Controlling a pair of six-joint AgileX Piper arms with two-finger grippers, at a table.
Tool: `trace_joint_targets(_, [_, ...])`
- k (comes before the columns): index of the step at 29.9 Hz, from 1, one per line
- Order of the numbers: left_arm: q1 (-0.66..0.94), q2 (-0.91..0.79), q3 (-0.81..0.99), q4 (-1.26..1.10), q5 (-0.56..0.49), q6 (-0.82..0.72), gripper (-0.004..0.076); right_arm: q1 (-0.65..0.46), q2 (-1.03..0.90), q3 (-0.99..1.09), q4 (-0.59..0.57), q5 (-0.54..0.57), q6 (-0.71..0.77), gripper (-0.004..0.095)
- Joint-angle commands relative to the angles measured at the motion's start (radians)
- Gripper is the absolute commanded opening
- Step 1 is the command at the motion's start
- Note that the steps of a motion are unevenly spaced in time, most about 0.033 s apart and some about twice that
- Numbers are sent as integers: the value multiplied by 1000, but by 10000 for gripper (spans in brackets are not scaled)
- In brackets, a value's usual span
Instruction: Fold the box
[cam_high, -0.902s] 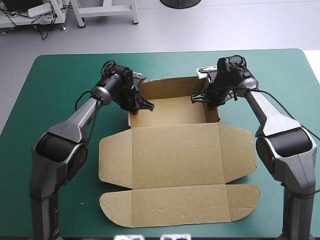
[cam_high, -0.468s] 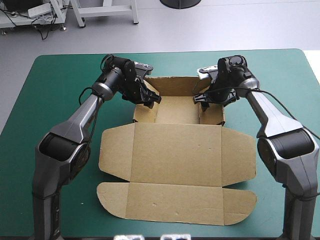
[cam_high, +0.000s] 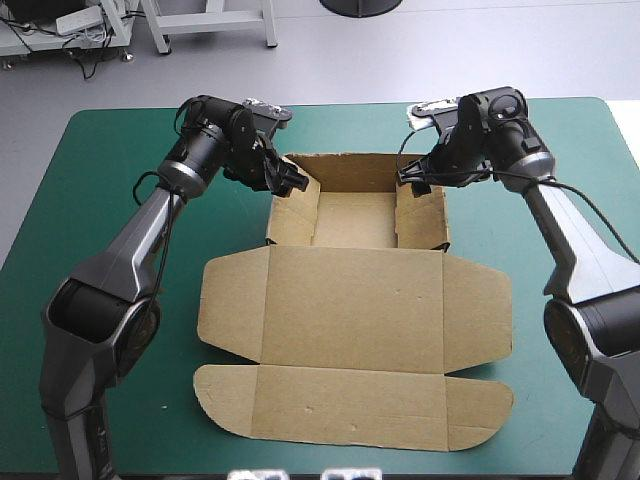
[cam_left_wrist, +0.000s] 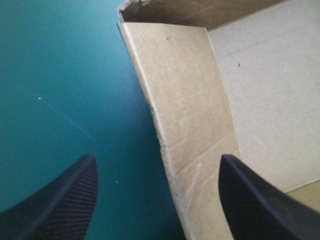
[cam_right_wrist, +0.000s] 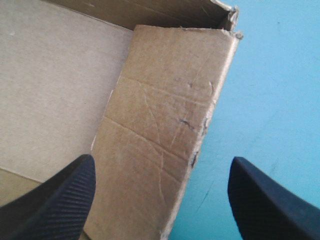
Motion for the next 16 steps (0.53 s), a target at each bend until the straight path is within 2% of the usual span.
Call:
trace_joint_targets(1, [-6, -119, -32, 0, 57, -40, 492, -4, -107, -25, 63, 20, 0, 670])
trace_joint_targets(4, [-6, -160, -32, -20, 57, -46, 461, -4, -135, -25, 125, 20, -15, 636])
trace_joint_targets(6, [-6, -192, -32, -30, 57, -16, 407, -4, -158, -25, 145, 20, -29, 601])
trace_joint_targets(10, [-6, -255, -32, -43, 57, 51, 233, -4, -197, -25, 150, 18, -67, 534])
trace_joint_targets(12, [-6, -290, -32, -53, 57, 93, 105, -4, -211, -25, 146, 18, -82, 498])
trace_joint_targets(14, [-6, -317, -32, -53, 57, 132, 16, -4, -219, -25, 146, 18, -103, 446])
trace_joint_targets(16, [-6, -351, -32, -53, 57, 161, -6, -4, -221, -25, 141, 18, -110, 376])
